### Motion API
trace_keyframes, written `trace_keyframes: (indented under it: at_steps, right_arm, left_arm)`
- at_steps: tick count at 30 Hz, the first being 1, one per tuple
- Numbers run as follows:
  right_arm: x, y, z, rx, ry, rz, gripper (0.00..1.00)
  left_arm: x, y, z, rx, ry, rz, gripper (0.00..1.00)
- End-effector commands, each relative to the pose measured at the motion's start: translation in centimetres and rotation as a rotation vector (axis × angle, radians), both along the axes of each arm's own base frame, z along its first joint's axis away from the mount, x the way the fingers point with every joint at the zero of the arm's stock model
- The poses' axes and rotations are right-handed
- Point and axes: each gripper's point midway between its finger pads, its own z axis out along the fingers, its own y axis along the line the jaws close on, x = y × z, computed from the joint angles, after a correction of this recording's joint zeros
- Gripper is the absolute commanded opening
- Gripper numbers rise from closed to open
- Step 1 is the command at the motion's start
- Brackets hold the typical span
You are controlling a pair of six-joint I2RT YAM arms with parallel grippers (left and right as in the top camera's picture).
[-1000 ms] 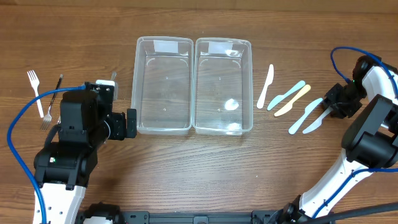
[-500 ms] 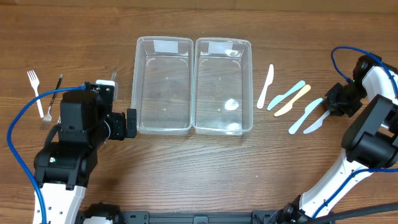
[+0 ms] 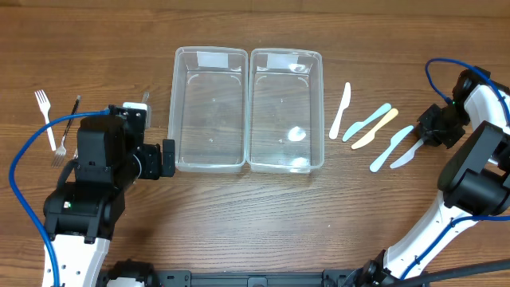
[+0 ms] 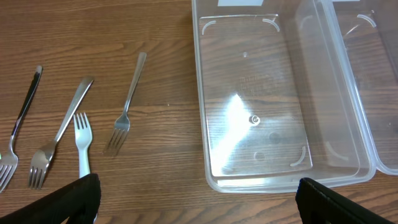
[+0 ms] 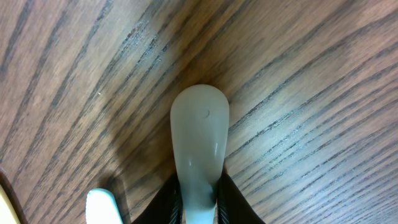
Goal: Pack container
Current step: 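Carry the white knife into the right container and release it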
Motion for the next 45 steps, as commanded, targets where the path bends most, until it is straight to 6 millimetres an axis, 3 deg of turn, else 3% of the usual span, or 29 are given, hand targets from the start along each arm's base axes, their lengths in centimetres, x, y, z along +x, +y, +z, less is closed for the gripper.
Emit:
trace_keyframes:
  at_steps: [1, 3, 6, 8, 11, 15, 18, 21, 24, 27, 30, 34, 36, 42, 45]
  right_arm:
    - [1.6, -0.2, 2.3, -0.039, -0.073, 0.045, 0.04]
    - [2.4, 0.2, 4.5, -0.067, -0.125, 0.08, 0.04]
    - [3.6, 1.5, 9.4, -0.119, -0.231, 0.128, 0.04]
    - [4.4, 3.6, 13.4, -0.152, -0.317, 0.195, 0.04]
    - [4.8, 7.3, 17.3, -0.175, -0.401, 0.282, 0.04]
    - [5.2, 15.8, 21.8, -0.163, -0.501, 0.471, 0.04]
    - [5.6, 22.7, 22.9, -0.13, -0.548, 0.618, 0.04]
    - [5.7, 28.2, 22.3, -0.102, -0.567, 0.717, 0.04]
    - [6.1, 32.1, 20.1, -0.076, -0.541, 0.799, 0.04]
    - [6.3, 34.1, 16.4, -0.053, -0.467, 0.825, 0.04]
    - [6.3, 35.7, 11.3, 0.001, -0.361, 0.856, 0.04]
    - [5.9, 36.2, 7.3, 0.027, -0.267, 0.867, 0.04]
    - [5.7, 36.2, 6.7, 0.028, -0.25, 0.877, 0.04]
    - [5.8, 36.2, 7.2, 0.028, -0.257, 0.876, 0.37]
    - [6.0, 36.3, 8.8, 0.027, -0.268, 0.876, 0.47]
  left_arm:
    - [0.3, -0.1, 1.4, -0.023, -0.032, 0.01, 1.0]
    - [0.3, -0.1, 1.4, -0.022, -0.033, 0.01, 1.0]
    - [0.3, -0.1, 1.4, -0.022, -0.032, 0.011, 1.0]
    - [0.3, -0.1, 1.4, -0.022, -0.032, 0.01, 1.0]
    - [0.3, -0.1, 1.4, -0.022, -0.032, 0.011, 1.0]
    - [0.3, -0.1, 1.3, -0.022, -0.028, 0.011, 1.0]
    - [0.2, -0.1, 1.2, -0.022, -0.024, 0.01, 1.0]
    - [0.2, -0.1, 1.2, -0.022, -0.02, 0.011, 1.0]
    - [0.1, -0.1, 1.1, -0.022, -0.017, 0.011, 1.0]
    - [0.1, -0.1, 1.1, -0.022, -0.018, 0.01, 1.0]
    - [0.1, -0.1, 1.1, -0.022, -0.015, 0.01, 1.0]
    - [0.1, -0.1, 1.0, -0.021, -0.012, 0.01, 1.0]
    - [0.2, -0.1, 0.9, -0.021, -0.009, 0.01, 1.0]
    - [0.1, -0.1, 0.8, -0.021, -0.002, 0.011, 1.0]
    - [0.2, -0.1, 0.6, -0.02, 0.005, 0.011, 1.0]
